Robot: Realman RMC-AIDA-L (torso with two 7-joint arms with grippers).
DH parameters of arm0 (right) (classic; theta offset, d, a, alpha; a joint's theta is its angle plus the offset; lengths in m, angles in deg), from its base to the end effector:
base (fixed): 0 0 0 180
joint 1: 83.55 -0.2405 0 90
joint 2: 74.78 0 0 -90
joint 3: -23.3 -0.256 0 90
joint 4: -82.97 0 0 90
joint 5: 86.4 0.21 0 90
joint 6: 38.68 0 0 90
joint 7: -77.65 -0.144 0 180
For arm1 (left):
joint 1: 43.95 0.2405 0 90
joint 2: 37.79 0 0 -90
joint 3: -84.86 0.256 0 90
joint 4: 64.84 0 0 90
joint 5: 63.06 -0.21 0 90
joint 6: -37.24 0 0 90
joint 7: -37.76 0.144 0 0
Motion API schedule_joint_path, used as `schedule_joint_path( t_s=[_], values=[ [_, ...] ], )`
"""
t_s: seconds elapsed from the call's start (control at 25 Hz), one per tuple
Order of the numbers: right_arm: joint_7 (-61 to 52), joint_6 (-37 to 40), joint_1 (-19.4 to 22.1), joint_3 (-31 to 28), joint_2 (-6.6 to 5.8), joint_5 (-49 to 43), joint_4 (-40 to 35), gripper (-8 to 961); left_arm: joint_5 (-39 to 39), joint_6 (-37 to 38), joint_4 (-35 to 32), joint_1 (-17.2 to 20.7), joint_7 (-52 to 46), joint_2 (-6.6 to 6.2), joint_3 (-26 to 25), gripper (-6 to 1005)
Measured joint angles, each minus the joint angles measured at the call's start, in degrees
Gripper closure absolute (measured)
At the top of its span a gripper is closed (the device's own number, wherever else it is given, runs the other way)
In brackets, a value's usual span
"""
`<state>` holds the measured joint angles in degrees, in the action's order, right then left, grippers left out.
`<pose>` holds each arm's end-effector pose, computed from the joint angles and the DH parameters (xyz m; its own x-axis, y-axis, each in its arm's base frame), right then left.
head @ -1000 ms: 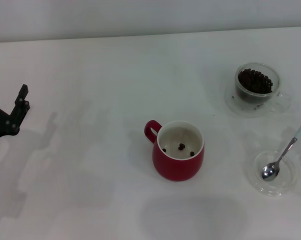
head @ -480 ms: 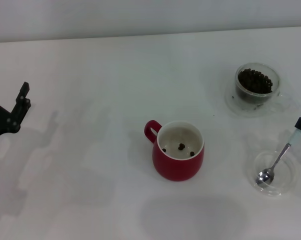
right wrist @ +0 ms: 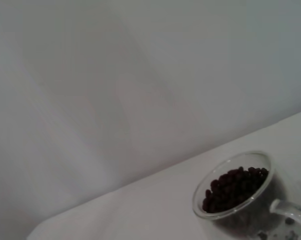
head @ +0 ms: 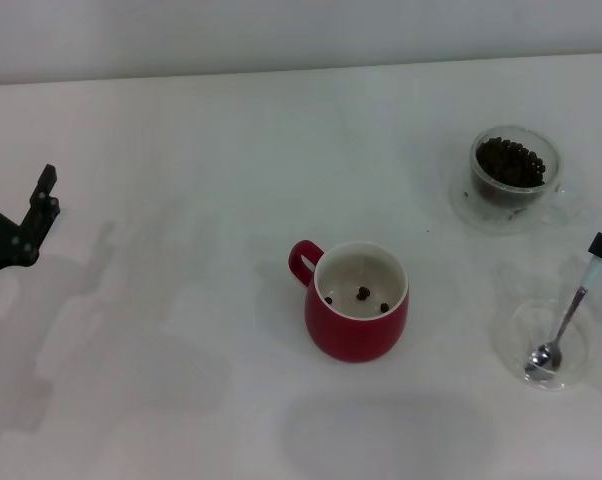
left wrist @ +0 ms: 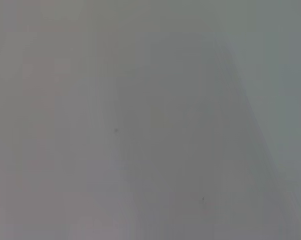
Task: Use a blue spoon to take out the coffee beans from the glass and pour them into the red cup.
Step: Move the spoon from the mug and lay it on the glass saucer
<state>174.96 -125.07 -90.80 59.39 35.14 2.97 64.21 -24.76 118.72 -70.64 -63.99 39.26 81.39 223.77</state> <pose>0.4031 0.2093 0.0552 0.2368 -0.5186 -0.8216 -0.9416 -0.3310 -0.0624 -0.3165 0.2804 -0.0289 0.8329 -0.2243 0.5060 0.4150 -0.3517 -0.8391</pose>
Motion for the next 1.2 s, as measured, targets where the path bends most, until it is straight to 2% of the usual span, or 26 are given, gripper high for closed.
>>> schedule_joint_path(
  t_s=[1.2],
  values=[
    [-0.20,3.15,-1.71,0.28,-0.41,-1.40,0.93,797,0.11,-0.09,0.09,-0.12,0.00,0.00,-0.04,353]
  ],
)
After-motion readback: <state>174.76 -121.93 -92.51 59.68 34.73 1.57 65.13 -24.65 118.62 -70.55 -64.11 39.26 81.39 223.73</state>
